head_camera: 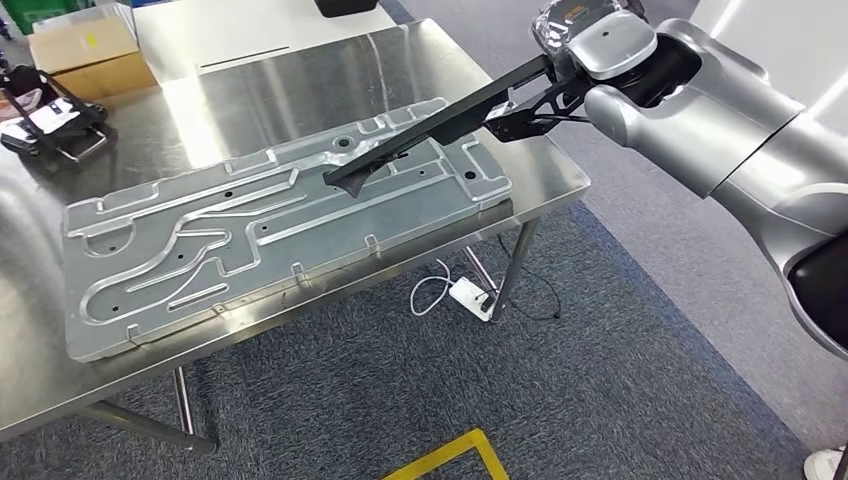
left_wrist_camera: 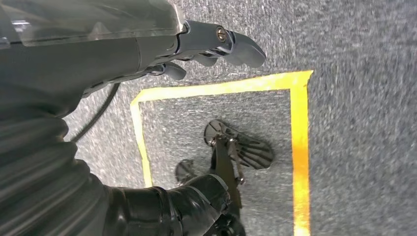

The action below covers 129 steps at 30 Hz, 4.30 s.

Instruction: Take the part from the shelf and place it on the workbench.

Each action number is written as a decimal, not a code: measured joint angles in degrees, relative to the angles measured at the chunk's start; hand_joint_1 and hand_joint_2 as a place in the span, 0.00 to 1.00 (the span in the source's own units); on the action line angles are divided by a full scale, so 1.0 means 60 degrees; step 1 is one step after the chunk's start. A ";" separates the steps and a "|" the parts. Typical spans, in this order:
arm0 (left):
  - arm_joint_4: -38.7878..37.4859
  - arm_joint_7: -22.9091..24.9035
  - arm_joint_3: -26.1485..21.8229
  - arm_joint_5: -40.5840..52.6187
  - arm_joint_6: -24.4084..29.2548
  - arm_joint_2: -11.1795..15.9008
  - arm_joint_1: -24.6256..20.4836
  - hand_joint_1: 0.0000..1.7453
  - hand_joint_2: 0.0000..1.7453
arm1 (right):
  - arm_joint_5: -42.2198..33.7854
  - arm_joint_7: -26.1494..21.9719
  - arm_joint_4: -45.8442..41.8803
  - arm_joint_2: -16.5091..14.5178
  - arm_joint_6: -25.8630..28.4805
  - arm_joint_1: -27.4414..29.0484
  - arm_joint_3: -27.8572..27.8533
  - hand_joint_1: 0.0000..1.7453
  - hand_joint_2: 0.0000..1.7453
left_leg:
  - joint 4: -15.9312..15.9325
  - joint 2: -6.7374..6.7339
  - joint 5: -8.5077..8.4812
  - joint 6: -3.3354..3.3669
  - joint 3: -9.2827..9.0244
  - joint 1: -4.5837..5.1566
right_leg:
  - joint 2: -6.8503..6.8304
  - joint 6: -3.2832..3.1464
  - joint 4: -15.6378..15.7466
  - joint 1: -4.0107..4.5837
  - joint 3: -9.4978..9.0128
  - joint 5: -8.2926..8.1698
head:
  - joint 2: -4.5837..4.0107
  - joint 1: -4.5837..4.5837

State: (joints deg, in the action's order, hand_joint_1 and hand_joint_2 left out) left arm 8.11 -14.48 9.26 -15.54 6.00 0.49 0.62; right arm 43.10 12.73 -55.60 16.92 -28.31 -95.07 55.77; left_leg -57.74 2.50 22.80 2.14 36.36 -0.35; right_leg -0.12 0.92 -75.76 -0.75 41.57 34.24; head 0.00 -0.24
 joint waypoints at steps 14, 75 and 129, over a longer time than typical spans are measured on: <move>0.0000 0.0013 -0.0013 -0.0109 0.0079 0.0035 0.0047 0.00 1.00 | -0.0032 -0.0107 0.0161 0.0016 -0.0165 -0.0305 0.0101 1.00 1.00 | -0.2144 -0.0317 0.0979 -0.0499 0.1197 -0.0054 | -0.0155 -0.0365 0.2825 -0.0061 -0.1201 -0.1452 | 0.0000 -0.0055; 0.0000 -0.0112 -0.0009 -0.0788 0.0686 -0.0027 0.0068 0.00 1.00 | -0.2702 -0.0290 -0.1096 0.2782 -0.0547 -0.0811 0.0746 0.75 0.75 | -0.2227 -0.0378 0.1460 -0.0421 0.0727 -0.0014 | 0.0026 -0.0298 0.2653 -0.0077 -0.0966 -0.1524 | 0.0000 -0.0038; 0.0000 -0.0371 0.0002 -0.1242 0.1161 -0.0034 0.0062 0.00 0.00 | -0.3622 -0.0304 -0.1800 0.4594 -0.0262 -0.0481 0.1003 0.00 0.00 | -0.0152 -0.0390 0.0436 -0.0085 -0.0370 0.0064 | 0.0043 0.0062 0.2617 -0.0049 -0.1073 -0.1437 | 0.0000 -0.0030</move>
State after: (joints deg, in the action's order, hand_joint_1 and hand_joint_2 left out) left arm 8.11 -16.70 9.27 -22.99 12.97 0.28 0.99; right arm 21.37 10.90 -66.40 44.48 -29.88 -97.96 61.79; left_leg -58.65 0.16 25.41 1.63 34.14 0.03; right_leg 0.14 1.29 -60.06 -1.05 35.13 25.62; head 0.00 -0.42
